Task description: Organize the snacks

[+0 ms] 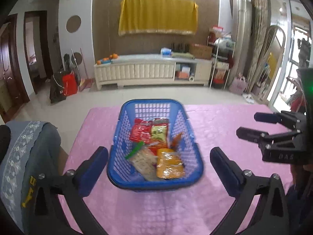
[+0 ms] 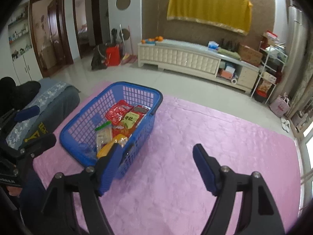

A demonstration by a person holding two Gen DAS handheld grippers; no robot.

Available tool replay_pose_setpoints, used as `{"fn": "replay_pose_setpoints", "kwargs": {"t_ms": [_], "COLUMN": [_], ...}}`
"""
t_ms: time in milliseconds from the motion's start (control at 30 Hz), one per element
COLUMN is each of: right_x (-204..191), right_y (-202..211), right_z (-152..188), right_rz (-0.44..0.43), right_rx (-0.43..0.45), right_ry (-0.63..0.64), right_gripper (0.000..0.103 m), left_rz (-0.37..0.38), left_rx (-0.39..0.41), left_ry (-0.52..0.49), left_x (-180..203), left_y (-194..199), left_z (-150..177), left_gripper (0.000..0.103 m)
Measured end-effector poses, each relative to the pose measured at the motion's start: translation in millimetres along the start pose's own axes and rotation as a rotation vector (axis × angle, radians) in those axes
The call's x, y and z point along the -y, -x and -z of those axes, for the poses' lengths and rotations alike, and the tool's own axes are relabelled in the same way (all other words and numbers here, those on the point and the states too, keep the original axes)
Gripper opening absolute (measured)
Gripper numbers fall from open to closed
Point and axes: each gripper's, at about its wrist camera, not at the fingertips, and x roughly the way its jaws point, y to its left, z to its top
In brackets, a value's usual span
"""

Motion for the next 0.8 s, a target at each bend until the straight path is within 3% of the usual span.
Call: {"fn": "replay_pose_setpoints", "kwargs": {"t_ms": [67,167,467,800], "right_x": [0,1,-8,-27], "right_y": [18,44,105,153], "right_z": [12,30,77,106], "right_rz": [0.008,0.049,0.129,0.171], "right_rx": [0.039,0.108,0.229,0.296], "right_ry": [-0.013,-0.036,-0.084,-0.122], "right_gripper": [0.084,0.103,0.103,0.103], "left_rz": [-0.012,-0.017,-0.034,-0.022], "left_rx": [0.029,0.071,0.157,0.198], "left_ry": [0.001,0.009,-0.013,-0.007], "left_x": [7,20,57,61], "left_y": [13,33,85,120], "left_z": [7,20,55,71], "left_gripper": [0.103,0.103,0.103,0.103]}}
